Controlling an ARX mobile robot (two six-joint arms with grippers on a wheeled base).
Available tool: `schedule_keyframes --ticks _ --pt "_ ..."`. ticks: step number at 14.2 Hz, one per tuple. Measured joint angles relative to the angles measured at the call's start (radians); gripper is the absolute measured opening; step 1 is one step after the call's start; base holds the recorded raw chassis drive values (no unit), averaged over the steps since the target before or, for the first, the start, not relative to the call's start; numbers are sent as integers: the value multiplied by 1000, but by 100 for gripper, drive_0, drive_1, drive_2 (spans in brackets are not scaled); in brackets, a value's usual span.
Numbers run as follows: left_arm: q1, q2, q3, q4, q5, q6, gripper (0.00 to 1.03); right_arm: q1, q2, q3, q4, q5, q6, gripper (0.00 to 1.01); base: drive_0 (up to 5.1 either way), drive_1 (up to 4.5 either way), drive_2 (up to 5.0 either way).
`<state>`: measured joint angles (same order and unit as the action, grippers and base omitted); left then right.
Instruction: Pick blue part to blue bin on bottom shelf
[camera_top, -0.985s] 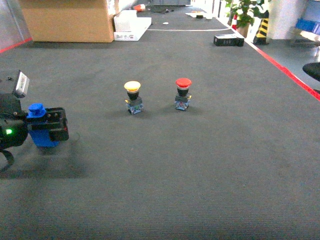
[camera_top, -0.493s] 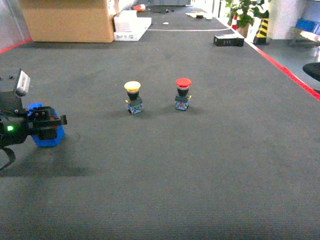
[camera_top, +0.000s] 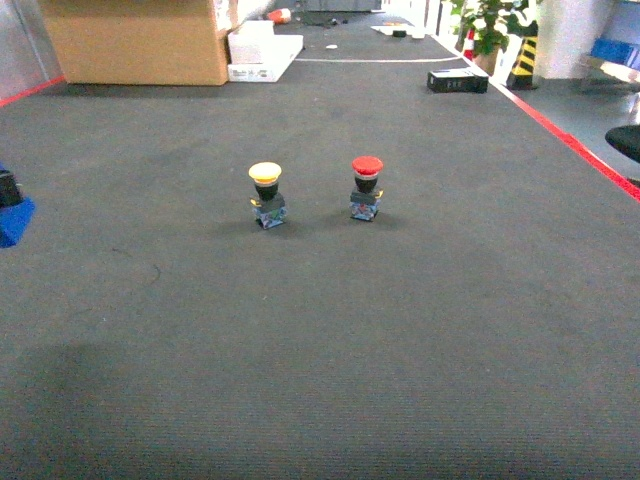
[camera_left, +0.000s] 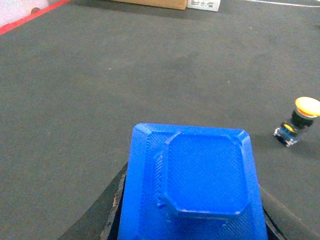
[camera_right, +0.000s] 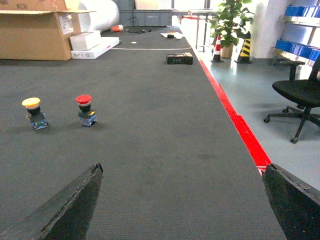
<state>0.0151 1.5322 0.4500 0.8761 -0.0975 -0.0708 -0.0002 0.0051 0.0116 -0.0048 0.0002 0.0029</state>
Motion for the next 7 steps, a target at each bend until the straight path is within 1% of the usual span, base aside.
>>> schedule_keyframes --ticks 2,3,4,5,6,7 --pt "-45 -272 -123 -126 -43 0 44 0 0 0 0 0 0 98 0 0 0" --pt "-62 -428 -156 -194 -73 0 44 0 0 0 0 0 0 98 0 0 0" --pt "-79 -578 -177 -263 -105 3 44 0 0 0 0 0 0 98 0 0 0" --pt "-100 -711 -192 -347 -135 17 44 0 0 0 0 0 0 98 0 0 0" --pt "-127 -837 -207 -449 -159 23 44 0 0 0 0 0 0 98 0 0 0" --pt "-161 -960 -216 -554 -200 27 44 0 0 0 0 0 0 98 0 0 0"
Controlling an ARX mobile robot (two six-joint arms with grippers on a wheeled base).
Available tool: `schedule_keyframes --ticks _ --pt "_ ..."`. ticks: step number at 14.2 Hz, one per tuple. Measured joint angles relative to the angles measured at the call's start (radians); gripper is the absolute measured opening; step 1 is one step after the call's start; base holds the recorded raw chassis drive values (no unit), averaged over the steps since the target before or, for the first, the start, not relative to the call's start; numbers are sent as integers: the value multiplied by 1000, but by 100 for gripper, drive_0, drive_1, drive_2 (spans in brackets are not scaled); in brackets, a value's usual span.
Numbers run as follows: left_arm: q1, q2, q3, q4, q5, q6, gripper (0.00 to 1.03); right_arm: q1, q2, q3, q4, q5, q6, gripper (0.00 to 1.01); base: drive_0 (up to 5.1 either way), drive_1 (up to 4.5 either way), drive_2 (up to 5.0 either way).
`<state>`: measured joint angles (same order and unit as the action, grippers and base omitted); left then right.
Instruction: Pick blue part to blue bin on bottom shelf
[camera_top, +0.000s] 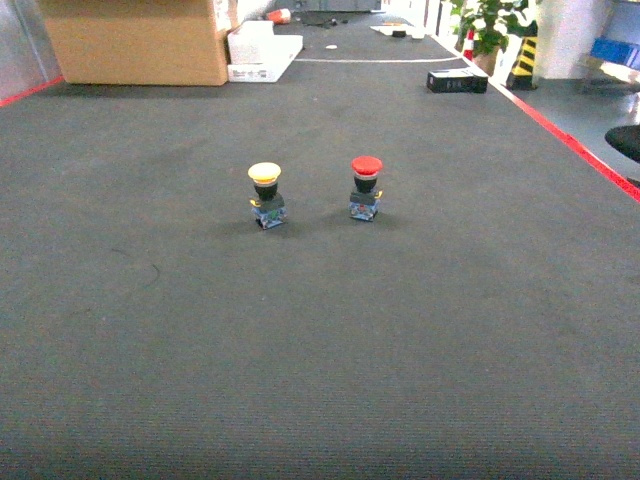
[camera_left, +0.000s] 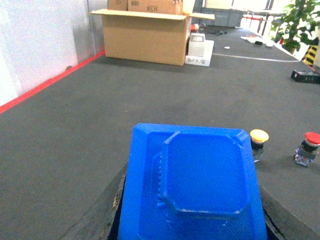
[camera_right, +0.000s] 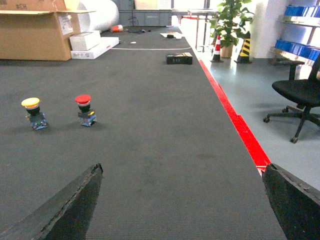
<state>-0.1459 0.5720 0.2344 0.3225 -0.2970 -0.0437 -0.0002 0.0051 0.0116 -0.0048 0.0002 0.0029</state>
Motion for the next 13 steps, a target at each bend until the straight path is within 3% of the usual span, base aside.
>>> schedule_keyframes --ticks 3,5,13 --pt "-163 -331 -2 -262 -171 2 44 0 0 0 0 0 0 98 0 0 0" --pt "-229 -364 -12 -277 -240 -6 44 0 0 0 0 0 0 98 0 0 0" --pt "-206 -365 -24 -264 -242 -10 44 0 0 0 0 0 0 98 0 0 0"
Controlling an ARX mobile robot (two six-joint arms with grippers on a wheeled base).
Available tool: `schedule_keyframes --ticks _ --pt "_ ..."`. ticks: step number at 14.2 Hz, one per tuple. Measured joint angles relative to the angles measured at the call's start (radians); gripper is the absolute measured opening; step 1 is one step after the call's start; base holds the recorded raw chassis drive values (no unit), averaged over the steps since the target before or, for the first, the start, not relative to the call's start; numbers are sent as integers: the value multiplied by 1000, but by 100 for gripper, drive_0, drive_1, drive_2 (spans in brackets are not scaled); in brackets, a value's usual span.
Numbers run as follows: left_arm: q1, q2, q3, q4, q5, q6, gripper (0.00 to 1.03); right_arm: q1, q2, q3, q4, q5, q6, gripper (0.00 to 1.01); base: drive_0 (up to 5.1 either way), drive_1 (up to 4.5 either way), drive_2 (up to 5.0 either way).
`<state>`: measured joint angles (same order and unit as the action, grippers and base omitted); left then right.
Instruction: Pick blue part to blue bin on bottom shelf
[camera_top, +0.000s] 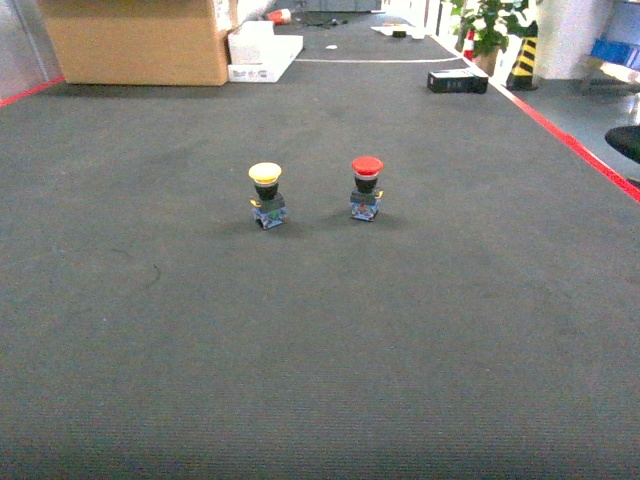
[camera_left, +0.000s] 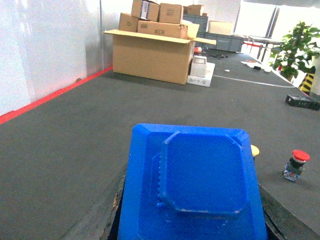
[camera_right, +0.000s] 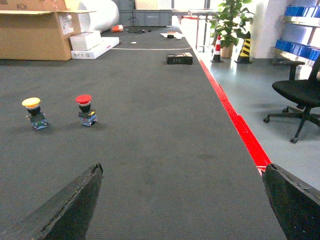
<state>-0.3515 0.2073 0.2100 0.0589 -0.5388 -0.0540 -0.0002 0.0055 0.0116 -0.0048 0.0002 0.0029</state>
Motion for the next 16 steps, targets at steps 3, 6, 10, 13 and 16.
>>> schedule_keyframes --ticks 3,6,10,13,16 --pt "0 0 0 0 0 0 44 0 0 0 0 0 0 98 0 0 0" --pt "0 0 0 0 0 0 44 0 0 0 0 0 0 98 0 0 0" --pt "0 2 0 -2 0 0 44 0 0 0 0 0 0 98 3 -205 210" --pt "0 -1 0 0 0 0 44 0 0 0 -1 0 0 98 8 -407 423" --pt "0 -3 0 2 0 0 44 0 0 0 -1 0 0 98 8 -407 423"
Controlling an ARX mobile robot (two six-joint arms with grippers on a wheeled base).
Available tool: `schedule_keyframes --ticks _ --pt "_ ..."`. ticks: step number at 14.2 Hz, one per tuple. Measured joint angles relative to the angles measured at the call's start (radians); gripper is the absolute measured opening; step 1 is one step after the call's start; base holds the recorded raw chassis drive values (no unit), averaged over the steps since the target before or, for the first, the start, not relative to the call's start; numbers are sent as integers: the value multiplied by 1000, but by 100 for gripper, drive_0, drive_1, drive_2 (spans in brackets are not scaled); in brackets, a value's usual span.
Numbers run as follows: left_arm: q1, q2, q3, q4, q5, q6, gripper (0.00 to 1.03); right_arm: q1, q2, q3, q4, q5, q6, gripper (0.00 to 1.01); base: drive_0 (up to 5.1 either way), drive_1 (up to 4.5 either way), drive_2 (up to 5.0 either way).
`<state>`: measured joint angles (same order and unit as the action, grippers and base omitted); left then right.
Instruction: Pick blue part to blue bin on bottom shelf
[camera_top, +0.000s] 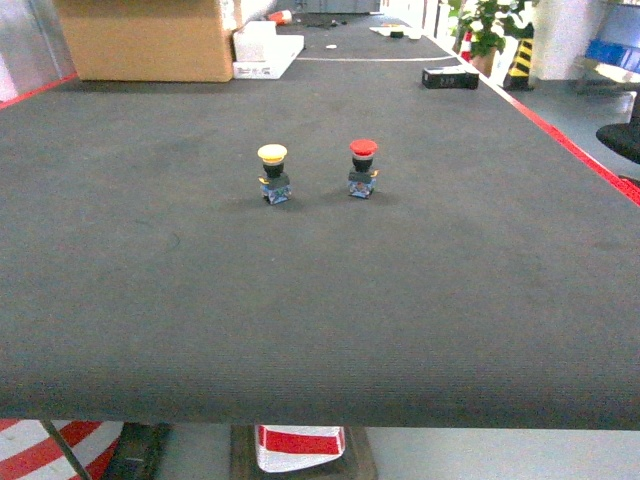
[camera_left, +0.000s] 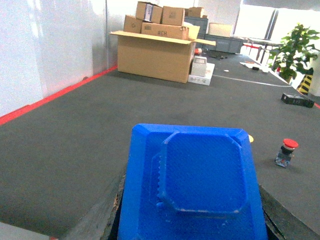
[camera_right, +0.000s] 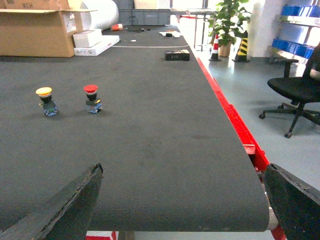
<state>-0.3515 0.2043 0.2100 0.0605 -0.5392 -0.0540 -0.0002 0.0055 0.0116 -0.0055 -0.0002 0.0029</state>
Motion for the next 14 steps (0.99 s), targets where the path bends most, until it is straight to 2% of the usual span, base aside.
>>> schedule_keyframes --ticks 1,14 --pt "0 0 0 -2 0 0 44 0 0 0 0 0 0 98 8 -407 423" --pt "0 0 0 -1 4 0 44 0 0 0 0 0 0 98 -179 -179 -179"
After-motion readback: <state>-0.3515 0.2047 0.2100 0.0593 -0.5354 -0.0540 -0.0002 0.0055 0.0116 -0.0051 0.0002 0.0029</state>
